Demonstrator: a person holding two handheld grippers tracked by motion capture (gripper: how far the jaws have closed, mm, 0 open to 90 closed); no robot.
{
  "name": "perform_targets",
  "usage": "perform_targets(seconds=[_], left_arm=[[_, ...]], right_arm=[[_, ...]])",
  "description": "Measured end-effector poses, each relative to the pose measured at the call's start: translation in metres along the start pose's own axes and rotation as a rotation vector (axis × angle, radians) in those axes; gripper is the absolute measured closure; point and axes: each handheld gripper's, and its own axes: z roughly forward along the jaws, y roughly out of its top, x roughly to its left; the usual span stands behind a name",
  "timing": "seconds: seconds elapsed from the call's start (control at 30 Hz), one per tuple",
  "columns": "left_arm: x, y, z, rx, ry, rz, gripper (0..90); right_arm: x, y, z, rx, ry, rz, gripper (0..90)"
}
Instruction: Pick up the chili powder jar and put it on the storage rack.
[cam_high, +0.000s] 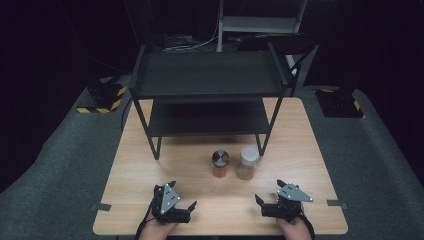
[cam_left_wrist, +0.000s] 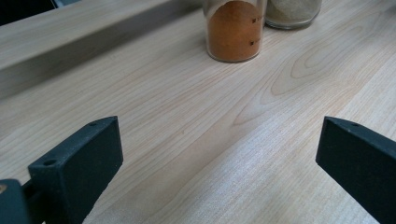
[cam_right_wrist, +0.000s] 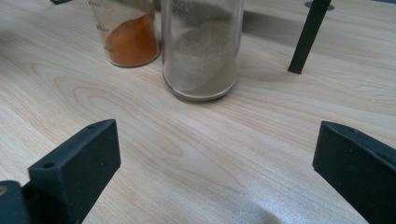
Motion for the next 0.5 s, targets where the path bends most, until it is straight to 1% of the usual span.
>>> perform_targets(seconds=[0.13, 0.27, 0.4, 0.5], left_arm=[[0.002, -0.004, -0.002, -0.019, -0.004, -0.020, 0.7], [0.004, -0.005, -0.003, -0.025, -0.013, -0.034, 0.7], [0.004, -0.003, -0.008, -0.057, -0.009, -0.039, 0.7], [0.004, -0.002, -0.011, -0.073, -0.010, -0.046, 0.7]], right_arm=[[0.002, 0.002, 0.001, 0.010, -0.003, -0.021, 0.0], [0.002, 0.001, 0.001, 0.008, -0.001, -0.018, 0.0], [0.001, 0.001, 0.000, 0.008, 0.001, -0.011, 0.0], [0.001, 0.002, 0.001, 0.014, 0.005, -0.015, 0.0]])
